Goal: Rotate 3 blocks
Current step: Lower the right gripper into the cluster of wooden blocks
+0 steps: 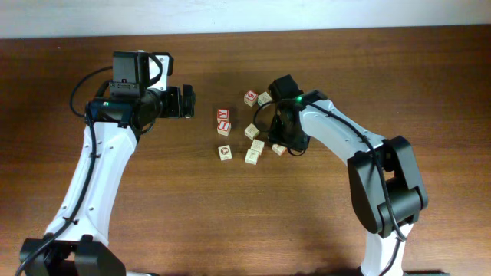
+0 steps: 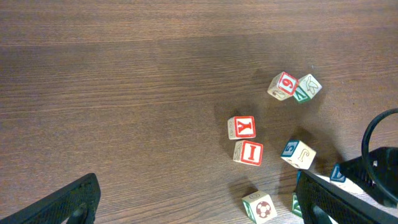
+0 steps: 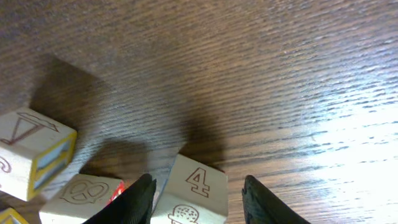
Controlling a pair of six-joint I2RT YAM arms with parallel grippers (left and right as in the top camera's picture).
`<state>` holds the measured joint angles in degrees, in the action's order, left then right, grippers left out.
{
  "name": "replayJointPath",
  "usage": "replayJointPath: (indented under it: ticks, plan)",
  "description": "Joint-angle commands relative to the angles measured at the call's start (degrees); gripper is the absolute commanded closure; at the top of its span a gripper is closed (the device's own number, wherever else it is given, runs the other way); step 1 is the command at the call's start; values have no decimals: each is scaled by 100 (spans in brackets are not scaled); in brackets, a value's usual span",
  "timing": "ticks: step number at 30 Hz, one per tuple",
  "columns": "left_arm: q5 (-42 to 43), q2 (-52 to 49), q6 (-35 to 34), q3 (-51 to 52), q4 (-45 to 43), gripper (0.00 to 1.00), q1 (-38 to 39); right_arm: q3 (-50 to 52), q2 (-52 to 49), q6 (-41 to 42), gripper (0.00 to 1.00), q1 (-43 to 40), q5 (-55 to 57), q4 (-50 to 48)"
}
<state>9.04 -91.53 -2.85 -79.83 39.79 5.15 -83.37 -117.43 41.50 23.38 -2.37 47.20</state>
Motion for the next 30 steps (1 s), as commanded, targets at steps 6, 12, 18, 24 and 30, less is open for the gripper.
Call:
replayJointPath:
  ticks: [6, 12, 18, 24, 30]
  plan:
    - [0, -39, 7, -116, -4, 1, 7, -81, -83, -549, 67, 173, -74, 225]
    - [0, -39, 7, -116, -4, 1, 7, -98, 140, -1897, 77, 162, -79, 529]
    - [0, -39, 4, -116, -4, 1, 7, -44, 264, -2079, 75, 332, -417, 846]
    - [0, -39, 7, -116, -4, 1, 7, 243, 264, -1676, 72, 662, -638, 994]
    - [-2, -39, 4, -116, -4, 1, 7, 162, 264, -1683, 33, 647, -601, 890]
